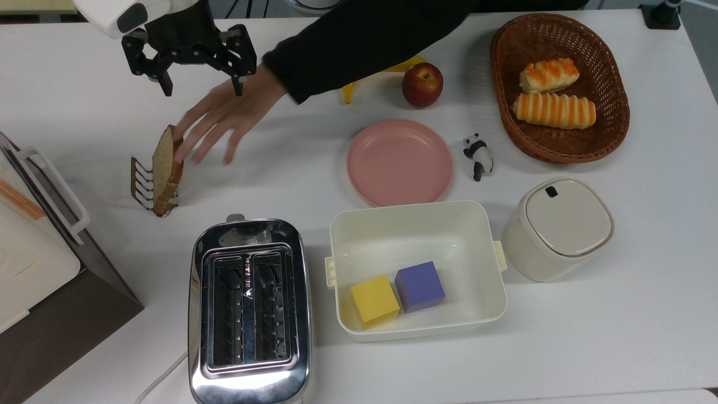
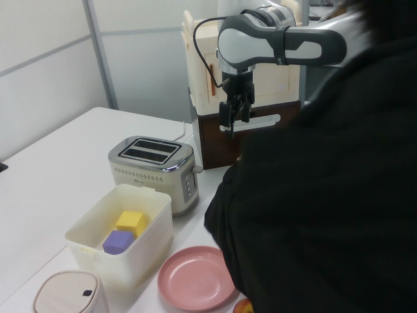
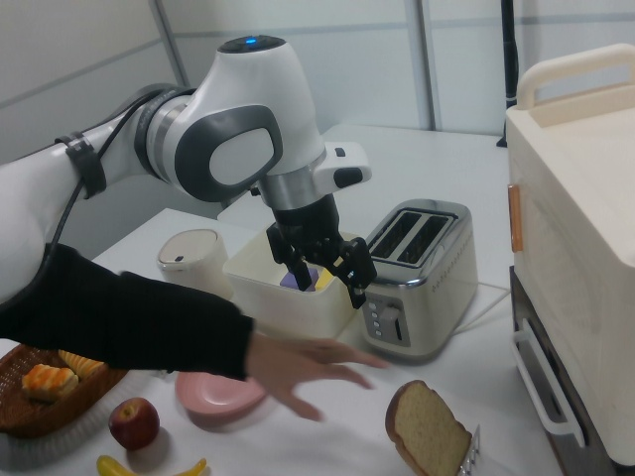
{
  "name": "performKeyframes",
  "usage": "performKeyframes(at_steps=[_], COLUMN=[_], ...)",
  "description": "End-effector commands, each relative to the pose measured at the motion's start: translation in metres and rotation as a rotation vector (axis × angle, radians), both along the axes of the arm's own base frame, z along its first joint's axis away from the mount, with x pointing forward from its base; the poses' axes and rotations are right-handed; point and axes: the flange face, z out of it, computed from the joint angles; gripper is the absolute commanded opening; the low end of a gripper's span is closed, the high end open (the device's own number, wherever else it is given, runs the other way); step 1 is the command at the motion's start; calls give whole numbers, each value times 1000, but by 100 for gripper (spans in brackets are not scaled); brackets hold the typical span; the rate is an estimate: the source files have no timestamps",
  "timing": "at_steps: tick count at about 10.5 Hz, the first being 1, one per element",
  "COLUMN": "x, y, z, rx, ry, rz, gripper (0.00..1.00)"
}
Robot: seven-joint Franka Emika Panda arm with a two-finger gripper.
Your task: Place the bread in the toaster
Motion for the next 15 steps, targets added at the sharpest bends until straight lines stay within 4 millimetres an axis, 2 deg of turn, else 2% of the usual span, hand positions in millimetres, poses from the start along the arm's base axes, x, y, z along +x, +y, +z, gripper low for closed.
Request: performKeyframes(at_steps=[1, 15], x=[-9, -10], y=[0, -2], z=[6, 4], rx=[4, -12], ry=[9, 15], rz=[11, 59], gripper=[100, 100])
